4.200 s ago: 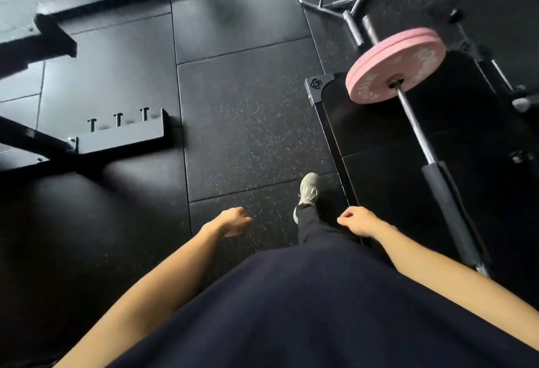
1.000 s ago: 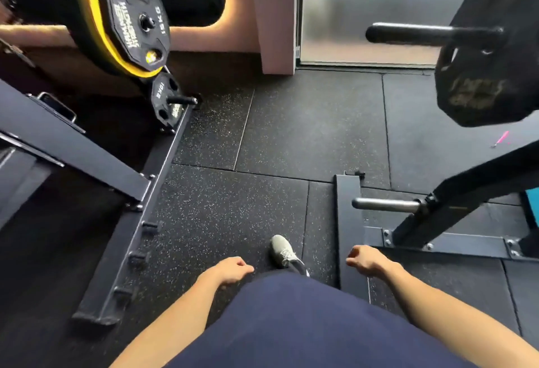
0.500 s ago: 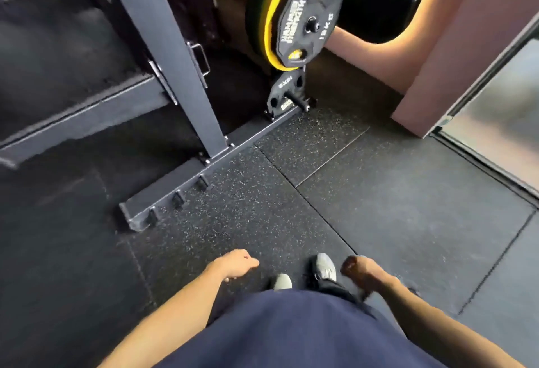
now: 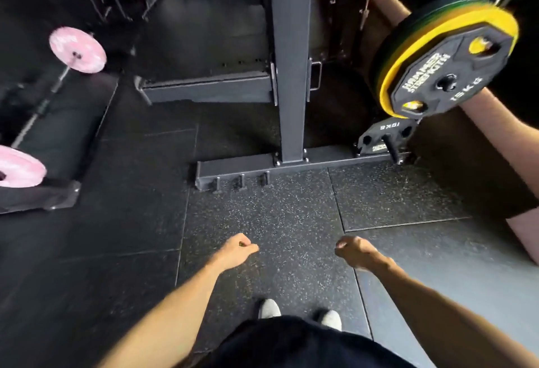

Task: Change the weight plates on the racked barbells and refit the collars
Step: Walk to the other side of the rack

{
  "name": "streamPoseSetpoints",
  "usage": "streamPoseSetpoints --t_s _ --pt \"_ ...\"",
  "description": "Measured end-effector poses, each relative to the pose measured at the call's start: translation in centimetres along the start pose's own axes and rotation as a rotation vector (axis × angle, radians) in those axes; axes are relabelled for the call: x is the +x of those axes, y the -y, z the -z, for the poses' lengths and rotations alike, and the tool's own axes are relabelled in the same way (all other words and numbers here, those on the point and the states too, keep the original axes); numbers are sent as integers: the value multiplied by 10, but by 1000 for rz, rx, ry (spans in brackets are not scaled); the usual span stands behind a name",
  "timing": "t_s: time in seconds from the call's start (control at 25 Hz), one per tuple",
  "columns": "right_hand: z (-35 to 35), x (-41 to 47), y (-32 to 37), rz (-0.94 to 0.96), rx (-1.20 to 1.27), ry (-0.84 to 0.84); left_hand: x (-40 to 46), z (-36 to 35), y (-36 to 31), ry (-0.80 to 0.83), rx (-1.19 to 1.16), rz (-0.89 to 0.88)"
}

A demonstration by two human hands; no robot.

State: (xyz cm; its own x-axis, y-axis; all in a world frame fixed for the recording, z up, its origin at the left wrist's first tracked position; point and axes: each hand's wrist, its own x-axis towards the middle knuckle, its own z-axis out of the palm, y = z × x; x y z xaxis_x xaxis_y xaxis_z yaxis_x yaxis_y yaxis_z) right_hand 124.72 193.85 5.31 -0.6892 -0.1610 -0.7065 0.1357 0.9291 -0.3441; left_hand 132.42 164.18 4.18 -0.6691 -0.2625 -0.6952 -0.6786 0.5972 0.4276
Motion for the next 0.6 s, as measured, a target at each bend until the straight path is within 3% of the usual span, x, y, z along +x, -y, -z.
streamPoseSetpoints --t_s 0.24,0.6 --pt "92 27 67 159 60 -169 5 94 -78 -204 -21 -157" --pt "237 -14 151 439 25 -507 -40 231 -201 -509 -73 -430"
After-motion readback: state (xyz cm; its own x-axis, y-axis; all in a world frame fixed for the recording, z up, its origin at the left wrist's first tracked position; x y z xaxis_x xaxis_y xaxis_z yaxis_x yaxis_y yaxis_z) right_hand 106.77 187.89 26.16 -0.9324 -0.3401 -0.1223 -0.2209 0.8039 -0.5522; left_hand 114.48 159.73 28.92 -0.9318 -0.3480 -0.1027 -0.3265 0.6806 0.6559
